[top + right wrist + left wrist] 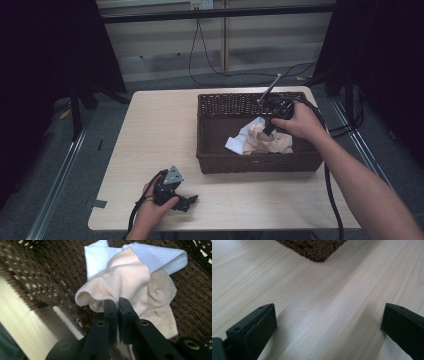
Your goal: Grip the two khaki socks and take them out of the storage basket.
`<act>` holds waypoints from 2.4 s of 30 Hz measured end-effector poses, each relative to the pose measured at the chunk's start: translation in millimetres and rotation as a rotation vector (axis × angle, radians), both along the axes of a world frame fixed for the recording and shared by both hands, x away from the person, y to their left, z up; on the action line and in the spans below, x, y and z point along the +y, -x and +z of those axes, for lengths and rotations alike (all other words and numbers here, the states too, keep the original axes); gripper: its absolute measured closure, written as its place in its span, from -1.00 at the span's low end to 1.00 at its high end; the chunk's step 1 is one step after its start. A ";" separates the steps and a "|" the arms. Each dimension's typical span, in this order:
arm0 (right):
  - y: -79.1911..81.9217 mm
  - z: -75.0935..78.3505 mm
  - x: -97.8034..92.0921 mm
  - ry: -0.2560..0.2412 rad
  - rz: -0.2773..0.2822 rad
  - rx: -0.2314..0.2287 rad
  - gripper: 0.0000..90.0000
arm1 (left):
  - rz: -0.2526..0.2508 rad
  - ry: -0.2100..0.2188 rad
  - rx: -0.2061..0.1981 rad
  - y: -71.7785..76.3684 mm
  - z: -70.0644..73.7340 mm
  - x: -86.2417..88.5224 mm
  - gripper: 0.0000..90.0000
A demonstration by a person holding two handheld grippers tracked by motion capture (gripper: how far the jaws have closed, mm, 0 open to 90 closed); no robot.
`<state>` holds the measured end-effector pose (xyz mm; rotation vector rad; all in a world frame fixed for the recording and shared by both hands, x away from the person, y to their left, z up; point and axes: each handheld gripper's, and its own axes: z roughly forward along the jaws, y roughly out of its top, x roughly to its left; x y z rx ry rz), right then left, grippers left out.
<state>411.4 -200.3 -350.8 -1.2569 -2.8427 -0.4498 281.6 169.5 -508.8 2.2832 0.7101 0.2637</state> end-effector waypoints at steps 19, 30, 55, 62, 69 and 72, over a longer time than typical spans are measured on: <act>22.6 53.2 -12.1 -0.036 0.065 0.000 0.92 | 0.000 0.000 0.000 0.0 0.0 0.0 -1.00; 40.5 72.7 -15.6 -0.045 0.123 -0.022 0.92 | -0.001 -0.001 0.000 -0.1 0.0 0.1 -1.00; 75.7 91.2 -26.1 -0.094 0.204 -0.027 0.91 | -0.001 -0.001 0.000 -0.1 0.1 0.1 -1.00; 82.9 89.3 -21.2 -0.098 0.227 -0.024 0.90 | -0.001 -0.001 0.000 0.0 0.1 0.1 -1.00; 91.1 76.8 -15.3 -0.112 0.267 -0.007 0.90 | -0.001 -0.001 0.000 0.0 0.0 0.1 -1.00; 94.6 70.5 -11.9 -0.111 0.284 -0.004 0.90 | 0.001 0.002 -0.003 0.0 -0.3 -0.1 -1.00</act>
